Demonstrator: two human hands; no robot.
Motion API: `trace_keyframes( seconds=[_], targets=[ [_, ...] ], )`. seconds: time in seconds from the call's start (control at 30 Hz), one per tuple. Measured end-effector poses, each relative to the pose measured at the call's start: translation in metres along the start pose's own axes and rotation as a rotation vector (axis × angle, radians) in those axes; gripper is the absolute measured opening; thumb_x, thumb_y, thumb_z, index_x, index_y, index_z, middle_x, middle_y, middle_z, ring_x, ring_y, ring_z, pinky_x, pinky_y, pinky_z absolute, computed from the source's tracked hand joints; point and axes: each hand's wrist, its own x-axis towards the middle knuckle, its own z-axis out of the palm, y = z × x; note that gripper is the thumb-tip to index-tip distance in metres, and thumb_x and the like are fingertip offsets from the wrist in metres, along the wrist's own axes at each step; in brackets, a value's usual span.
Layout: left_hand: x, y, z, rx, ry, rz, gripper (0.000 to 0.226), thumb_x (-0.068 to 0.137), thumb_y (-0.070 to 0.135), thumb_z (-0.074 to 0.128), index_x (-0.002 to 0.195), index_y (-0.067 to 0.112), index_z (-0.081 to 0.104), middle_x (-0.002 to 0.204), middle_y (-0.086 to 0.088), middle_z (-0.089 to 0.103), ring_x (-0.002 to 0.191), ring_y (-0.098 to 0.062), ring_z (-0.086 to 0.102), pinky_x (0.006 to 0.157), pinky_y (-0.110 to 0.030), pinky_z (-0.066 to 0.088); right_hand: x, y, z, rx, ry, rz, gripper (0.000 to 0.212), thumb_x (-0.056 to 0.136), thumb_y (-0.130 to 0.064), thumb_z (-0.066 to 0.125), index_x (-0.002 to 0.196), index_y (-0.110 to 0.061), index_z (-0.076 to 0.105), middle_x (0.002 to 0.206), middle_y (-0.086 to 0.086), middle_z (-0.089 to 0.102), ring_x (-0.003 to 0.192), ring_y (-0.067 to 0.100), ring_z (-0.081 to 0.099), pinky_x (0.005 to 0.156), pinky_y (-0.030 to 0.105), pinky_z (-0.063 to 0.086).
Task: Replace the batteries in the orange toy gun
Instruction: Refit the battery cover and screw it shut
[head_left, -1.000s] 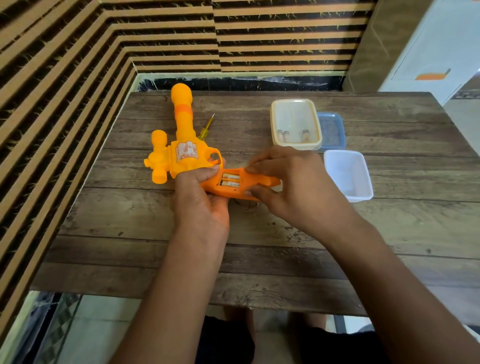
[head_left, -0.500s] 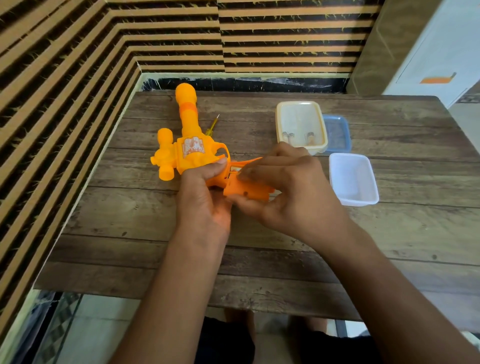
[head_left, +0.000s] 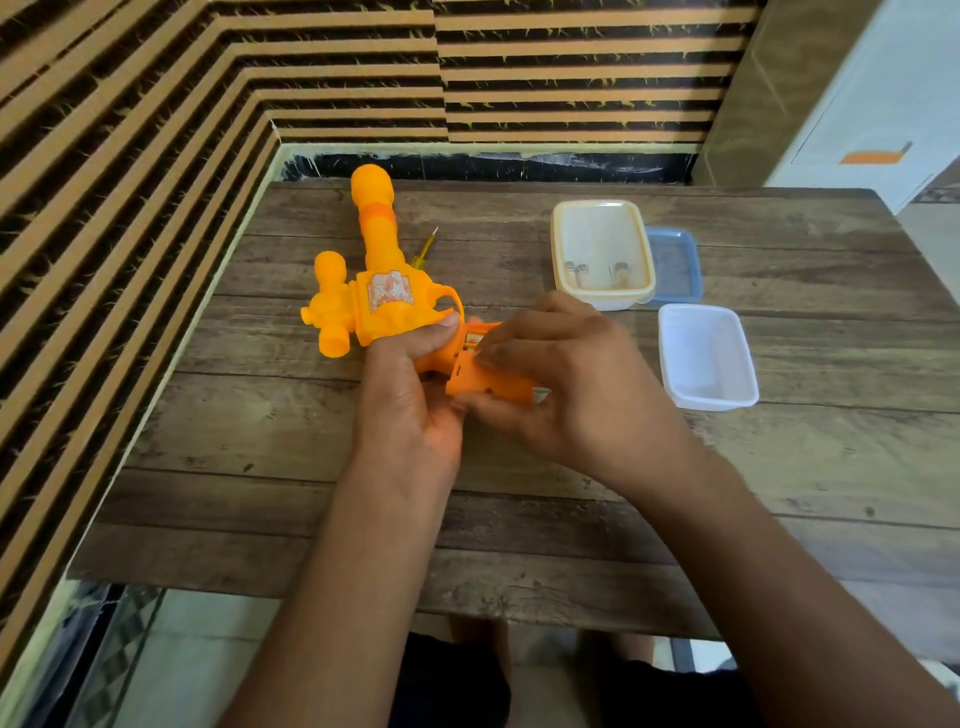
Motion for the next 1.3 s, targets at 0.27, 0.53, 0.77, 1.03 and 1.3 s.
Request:
trace_keyframes(
  seconds=[0.27, 0.53, 0.77, 1.03, 1.3],
  targets=[
    [-0.0013, -0.0021, 0.0021, -0.031, -0.041, -0.052, 0.018, 0.092, -0.003, 0.057, 0.085, 0.007, 0.071, 0.072, -0.007, 0.074, 0.063, -0.02, 0.072, 0.056, -0.024, 0.058, 0.0015, -0.0022, -0.0004, 0.03, -0.012, -0.009, 0.025, 0.092, -0.033, 0.075, 0.094, -0.009, 0.081, 0.108, 0.005, 0.073, 0.094, 0.027, 0.066, 0.075, 0.046, 0.055],
    [-0.0041, 0.0035, 0.0007, -0.012, 0.004, -0.08, 0.043, 0.092, 0.001, 0.059, 0.135, -0.003, 0.062, 0.115, -0.02, 0.074, 0.11, -0.034, 0.072, 0.067, -0.037, 0.065, 0.0022, -0.0039, -0.0038, 0.116, 0.045, -0.056, 0.026, 0.08, -0.024, 0.092, 0.094, -0.005, 0.082, 0.103, 0.008, 0.077, 0.09, 0.021, 0.073, 0.08, 0.037, 0.057],
    [-0.0023, 0.0043, -0.0025, 0.008, -0.014, -0.072, 0.042, 0.091, 0.001, 0.06, 0.133, -0.003, 0.064, 0.107, -0.018, 0.076, 0.084, -0.027, 0.075, 0.056, -0.032, 0.061, 0.0021, -0.0027, -0.0021, 0.112, 0.018, -0.035, 0.025, 0.08, -0.026, 0.091, 0.092, -0.006, 0.082, 0.103, 0.007, 0.075, 0.089, 0.019, 0.071, 0.077, 0.032, 0.055],
    [-0.0025, 0.0027, -0.0029, 0.002, -0.015, -0.069, 0.042, 0.09, 0.0, 0.059, 0.132, -0.005, 0.064, 0.101, -0.017, 0.076, 0.078, -0.025, 0.075, 0.061, -0.033, 0.063, 0.0026, -0.0039, -0.0034, 0.08, -0.012, -0.008, 0.025, 0.085, -0.03, 0.086, 0.088, -0.006, 0.081, 0.101, 0.007, 0.073, 0.085, 0.02, 0.069, 0.073, 0.034, 0.054],
    [-0.0085, 0.0053, 0.0047, -0.007, -0.001, -0.065, 0.015, 0.092, -0.003, 0.057, 0.095, 0.007, 0.067, 0.073, -0.007, 0.074, 0.053, -0.015, 0.068, 0.041, -0.016, 0.041, 0.0017, -0.0015, -0.0003, 0.041, 0.026, 0.082, 0.027, 0.087, -0.032, 0.081, 0.093, -0.006, 0.081, 0.116, 0.014, 0.071, 0.103, 0.029, 0.068, 0.087, 0.037, 0.054]
  ],
)
